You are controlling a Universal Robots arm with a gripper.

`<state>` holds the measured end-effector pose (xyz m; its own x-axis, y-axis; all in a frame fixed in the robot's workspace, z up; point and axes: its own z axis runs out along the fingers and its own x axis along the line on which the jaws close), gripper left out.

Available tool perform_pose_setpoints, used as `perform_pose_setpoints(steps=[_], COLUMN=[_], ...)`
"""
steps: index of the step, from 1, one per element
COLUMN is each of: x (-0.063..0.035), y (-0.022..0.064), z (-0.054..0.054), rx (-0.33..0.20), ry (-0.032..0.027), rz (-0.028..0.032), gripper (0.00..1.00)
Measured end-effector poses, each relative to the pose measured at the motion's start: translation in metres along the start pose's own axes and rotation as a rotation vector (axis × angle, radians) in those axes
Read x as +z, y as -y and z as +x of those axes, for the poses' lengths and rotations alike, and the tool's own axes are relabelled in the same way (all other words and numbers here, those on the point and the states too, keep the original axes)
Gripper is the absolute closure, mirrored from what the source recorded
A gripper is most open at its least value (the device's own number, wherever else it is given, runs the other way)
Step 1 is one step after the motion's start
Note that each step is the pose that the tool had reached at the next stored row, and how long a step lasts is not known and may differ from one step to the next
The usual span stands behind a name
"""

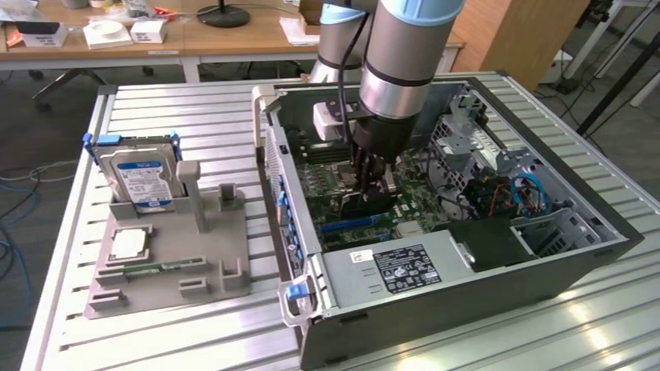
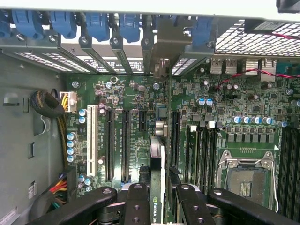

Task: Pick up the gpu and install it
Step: 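Insert the gpu into the slot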

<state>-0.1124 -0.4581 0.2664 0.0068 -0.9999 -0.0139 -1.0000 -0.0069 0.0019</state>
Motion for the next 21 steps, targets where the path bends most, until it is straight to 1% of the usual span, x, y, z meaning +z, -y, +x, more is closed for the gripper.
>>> perform_pose_setpoints(steps=[17,21], x=[0.0024,0.0047], y=[0.0000,0.0000], z=[0.0002,0.0003], rx=[0.000,0.000], ry=[-0.0004,-0.0002], rz=[-0.0002,-0.0001], gripper=[0.73,0.73])
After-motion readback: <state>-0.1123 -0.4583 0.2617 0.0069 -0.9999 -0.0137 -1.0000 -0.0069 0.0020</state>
